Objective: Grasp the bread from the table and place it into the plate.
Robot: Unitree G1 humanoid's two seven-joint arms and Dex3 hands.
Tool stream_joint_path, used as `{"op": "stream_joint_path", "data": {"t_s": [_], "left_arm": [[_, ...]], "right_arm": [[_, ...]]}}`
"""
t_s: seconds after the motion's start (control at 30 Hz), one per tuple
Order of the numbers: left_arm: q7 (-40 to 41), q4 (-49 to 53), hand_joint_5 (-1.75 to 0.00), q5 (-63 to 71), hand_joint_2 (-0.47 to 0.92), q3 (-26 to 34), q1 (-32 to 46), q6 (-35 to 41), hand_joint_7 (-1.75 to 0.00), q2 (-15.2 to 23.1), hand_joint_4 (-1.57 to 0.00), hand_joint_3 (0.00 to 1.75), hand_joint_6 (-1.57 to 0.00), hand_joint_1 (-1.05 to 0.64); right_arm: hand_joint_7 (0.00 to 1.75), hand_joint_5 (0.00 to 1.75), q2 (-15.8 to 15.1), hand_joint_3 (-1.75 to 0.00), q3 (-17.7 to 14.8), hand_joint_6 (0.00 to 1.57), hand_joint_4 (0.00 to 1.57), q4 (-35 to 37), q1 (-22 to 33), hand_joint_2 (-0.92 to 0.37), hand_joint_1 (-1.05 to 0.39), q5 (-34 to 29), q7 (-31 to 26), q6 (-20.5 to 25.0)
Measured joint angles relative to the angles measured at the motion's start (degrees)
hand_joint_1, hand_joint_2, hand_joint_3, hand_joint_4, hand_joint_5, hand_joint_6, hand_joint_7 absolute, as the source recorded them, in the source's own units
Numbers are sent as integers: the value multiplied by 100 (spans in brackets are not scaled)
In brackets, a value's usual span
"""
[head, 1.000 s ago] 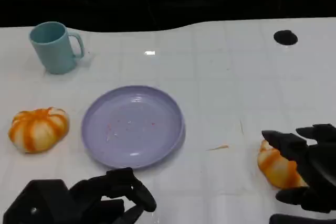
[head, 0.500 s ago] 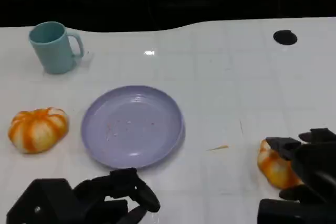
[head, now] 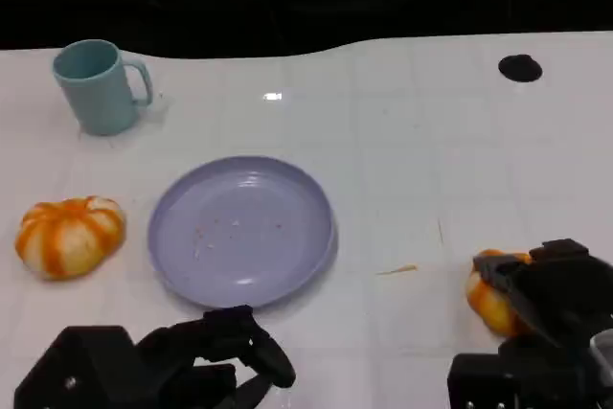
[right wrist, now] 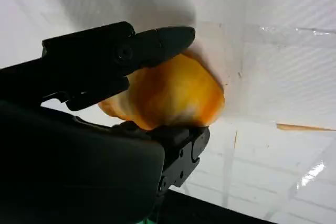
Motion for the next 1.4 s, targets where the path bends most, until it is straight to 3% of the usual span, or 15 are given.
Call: {"op": "stream_joint_path", "data": {"t_s": [0.17,0.2,0.27,0.3,0.33,0.4,0.47,0.5,0.53,0.6,0.67,0.87,0.97,1.13,1.4], "left_arm": [[24,-38,-175,-5,92,0,0,91,-146,-6,-65,52,-59,-36],[33,-39,-175,-7,92,0,1,96,-146,-14,-64,52,-59,-36],[35,-42,-175,-12,92,0,1,99,-146,-21,-64,53,-58,-36],[35,-44,-175,-13,92,0,-1,101,-146,-23,-64,53,-58,-36],[35,-49,-175,-12,92,0,-2,102,-146,-24,-64,53,-58,-37],[35,-54,-175,-9,92,-1,-2,102,-146,-22,-65,53,-58,-37],[35,-54,-175,-5,92,-2,-4,102,-146,-21,-65,53,-58,-37],[35,-54,-175,-4,92,-2,-6,102,-146,-21,-65,53,-58,-37],[35,-54,-175,-4,92,-2,-10,102,-146,-21,-65,52,-58,-37],[36,-54,-175,-5,92,-2,-16,106,-146,-21,-65,52,-58,-37],[36,-54,-175,-3,92,-4,-16,109,-146,-21,-65,52,-58,-37],[35,-35,-175,-5,92,-7,-43,107,-146,-28,-63,53,-57,-36],[35,2,-175,-7,92,-8,-90,107,-147,-47,-63,53,-57,-37],[36,120,-175,10,92,-43,-151,74,-146,-89,-65,52,-58,-37],[39,222,-175,96,92,-142,-179,-30,-147,-118,-65,54,-58,-37]], "right_arm": [[11,21,99,-9,34,93,94,551,-277,-92,-38,384,-630,-92],[12,34,121,-9,4,103,104,671,-281,-92,-32,552,-880,-193],[9,105,161,-5,-131,122,94,943,-279,-91,-21,889,-1521,-516],[9,121,167,-5,-179,126,91,1079,-278,-91,-20,1037,-1861,-707],[31,153,169,-8,-198,126,92,1197,-276,-90,-15,1146,-2156,-864],[94,169,168,-20,-215,100,94,1407,-276,-84,-13,1313,-2723,-1196],[111,173,164,-28,-210,90,92,1533,-276,-79,-15,1416,-3079,-1456],[130,174,161,-36,-205,83,91,1550,-276,-77,-15,1436,-3187,-1536],[145,174,158,-58,-203,78,91,1552,-276,-66,-15,1452,-3256,-1586],[153,175,151,-79,-204,76,91,1551,-280,-55,-14,1488,-3363,-1661],[141,175,151,-89,-208,81,93,1540,-282,-48,-12,1575,-3449,-1759],[172,175,153,-93,-215,69,93,1342,-293,-43,-11,1748,-3666,-2075],[174,175,165,-92,-216,69,93,1148,-304,-42,-11,1865,-3646,-2165],[174,175,235,-109,-216,70,95,835,-372,-35,-7,2068,-3461,-2228],[175,175,495,-116,-190,70,95,510,-485,-34,-7,2489,-2825,-2284]]}}
